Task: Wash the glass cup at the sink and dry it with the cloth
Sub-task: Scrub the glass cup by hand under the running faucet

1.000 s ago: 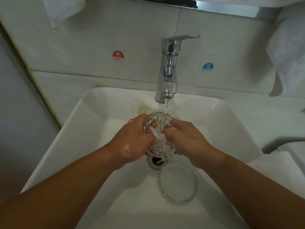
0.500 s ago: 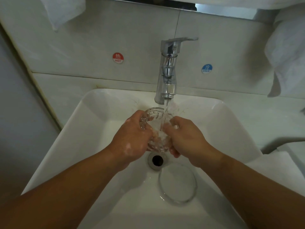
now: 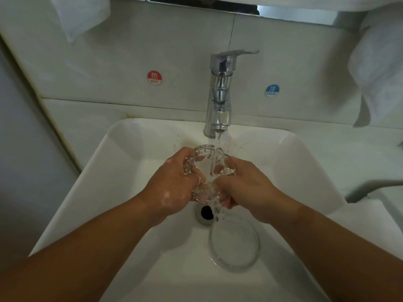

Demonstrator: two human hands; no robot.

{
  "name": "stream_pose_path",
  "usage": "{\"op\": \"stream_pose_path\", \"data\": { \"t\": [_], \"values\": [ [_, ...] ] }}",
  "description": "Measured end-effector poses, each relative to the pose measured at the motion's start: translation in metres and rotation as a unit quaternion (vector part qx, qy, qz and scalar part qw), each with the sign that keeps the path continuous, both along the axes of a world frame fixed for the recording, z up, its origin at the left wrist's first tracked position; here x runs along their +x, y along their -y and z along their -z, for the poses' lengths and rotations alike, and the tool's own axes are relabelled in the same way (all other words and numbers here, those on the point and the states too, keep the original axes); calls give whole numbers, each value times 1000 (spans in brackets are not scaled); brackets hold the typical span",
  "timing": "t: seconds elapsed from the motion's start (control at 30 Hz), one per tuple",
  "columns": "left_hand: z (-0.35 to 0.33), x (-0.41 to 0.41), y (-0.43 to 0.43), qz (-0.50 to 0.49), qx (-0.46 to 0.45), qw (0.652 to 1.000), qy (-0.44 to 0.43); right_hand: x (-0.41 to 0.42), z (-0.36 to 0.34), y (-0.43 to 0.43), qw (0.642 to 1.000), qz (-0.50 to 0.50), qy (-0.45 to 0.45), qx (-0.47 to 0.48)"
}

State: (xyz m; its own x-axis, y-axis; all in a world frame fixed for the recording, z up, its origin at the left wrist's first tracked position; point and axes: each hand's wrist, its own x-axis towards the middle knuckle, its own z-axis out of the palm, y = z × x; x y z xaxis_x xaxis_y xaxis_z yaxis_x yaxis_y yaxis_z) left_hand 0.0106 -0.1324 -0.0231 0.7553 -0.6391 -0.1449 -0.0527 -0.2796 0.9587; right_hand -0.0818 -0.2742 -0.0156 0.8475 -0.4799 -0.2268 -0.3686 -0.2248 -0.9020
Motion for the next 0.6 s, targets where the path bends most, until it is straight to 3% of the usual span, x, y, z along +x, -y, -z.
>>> {"op": "stream_pose_path", "data": {
  "t": [0.17,0.3,0.4,0.47,0.6],
  "values": [
    [-3,-3,1,-3,11,1000,3,3,8,1,987,-3,-9,-158],
    [-5,2,-2,-16,23,999,14,2,3,-1,996,-47,-12,-73],
    [-6,-2,-1,-19,20,999,22,5,5,1,983,-19,-14,-182],
    [-5,-6,2,-38,4,999,35,7,7,-3,990,19,2,-140],
    [-5,-9,4,-57,6,995,81,2,0,-8,996,8,17,89]
  ]
}}
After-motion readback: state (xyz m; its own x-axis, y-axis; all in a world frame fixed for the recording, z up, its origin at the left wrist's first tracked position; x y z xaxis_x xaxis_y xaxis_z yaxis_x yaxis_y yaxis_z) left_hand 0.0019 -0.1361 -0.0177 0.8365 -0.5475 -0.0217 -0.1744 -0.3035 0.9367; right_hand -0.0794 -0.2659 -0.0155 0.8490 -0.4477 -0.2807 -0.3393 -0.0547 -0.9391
